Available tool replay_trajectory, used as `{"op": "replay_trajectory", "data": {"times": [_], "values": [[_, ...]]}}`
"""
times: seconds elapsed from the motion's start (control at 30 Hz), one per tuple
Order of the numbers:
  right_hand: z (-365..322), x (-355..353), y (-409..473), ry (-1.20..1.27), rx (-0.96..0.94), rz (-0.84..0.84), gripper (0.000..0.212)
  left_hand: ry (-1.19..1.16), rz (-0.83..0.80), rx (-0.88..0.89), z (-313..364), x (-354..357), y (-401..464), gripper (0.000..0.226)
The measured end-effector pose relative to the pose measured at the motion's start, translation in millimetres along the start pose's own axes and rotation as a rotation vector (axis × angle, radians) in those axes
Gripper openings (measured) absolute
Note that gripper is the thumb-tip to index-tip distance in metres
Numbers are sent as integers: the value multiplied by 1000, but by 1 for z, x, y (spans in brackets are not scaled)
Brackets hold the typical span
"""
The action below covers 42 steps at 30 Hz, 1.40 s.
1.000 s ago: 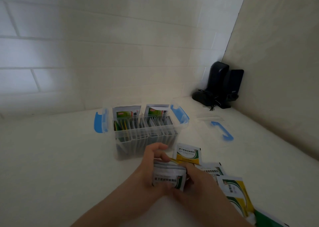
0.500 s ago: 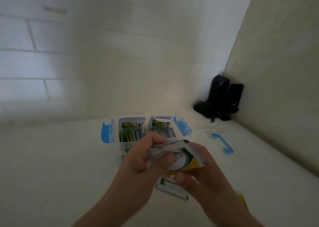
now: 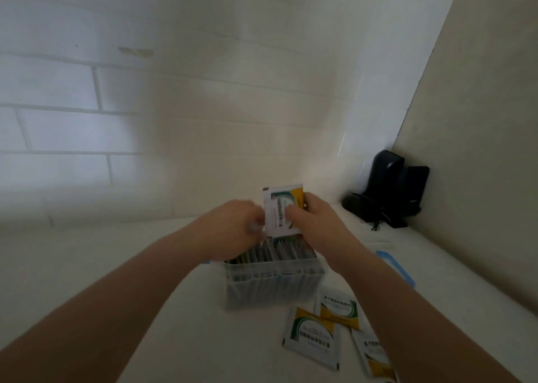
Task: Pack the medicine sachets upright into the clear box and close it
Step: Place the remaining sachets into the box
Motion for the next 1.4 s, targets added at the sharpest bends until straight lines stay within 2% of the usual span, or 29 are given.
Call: {"op": "replay_trajectory", "data": {"times": [0.17, 0.23, 0.33, 0.43, 0.57, 0.7, 0.77, 0.93, 1.0, 1.07, 1.17, 1.3, 1.4], "values": [[15, 0, 5, 28, 86, 10, 12, 11, -74, 221, -13, 18, -6, 44], [16, 0, 5, -10, 97, -10, 14, 93, -153, 239, -11, 17, -5, 52], [16, 2, 5, -41, 93, 12, 18, 142, -220, 215, -10, 17, -4, 53], [15, 4, 4, -162, 69, -25, 19, 175, -133, 184, -15, 20, -4, 48], [12, 9, -1, -266, 73, -169, 19, 259, -34, 91, -16, 23, -4, 37], [7, 15, 2, -501, 84, -234, 23, 258, -15, 54, -13, 21, -8, 43], [2, 18, 5, -548, 87, -266, 21, 228, -19, 48, -12, 21, -9, 35], [-6, 25, 6, -673, 25, -517, 22, 313, -34, 87, -15, 22, -10, 35], [-3, 21, 4, -618, 61, -505, 34, 272, -24, 74, -17, 24, -9, 37], [1, 17, 3, -521, 106, -423, 49, 262, 10, 73, -17, 24, -8, 36], [4, 20, 5, -463, 89, -344, 48, 113, 79, 59, -12, 22, -11, 33], [0, 25, 13, -696, 110, -391, 37, 65, 144, 96, -10, 20, -13, 36], [-7, 30, 16, -883, 102, -474, 35, 105, 196, 77, -10, 18, -15, 23]]}}
Point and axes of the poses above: each hand's wrist, its own y-axis towards the middle knuckle, its own x-axis out of the palm, z = x × y, the point moved 1 cm from there along y, towards the middle knuckle, and after that the axes turned 7 degrees about -z, right-handed, at the moved point
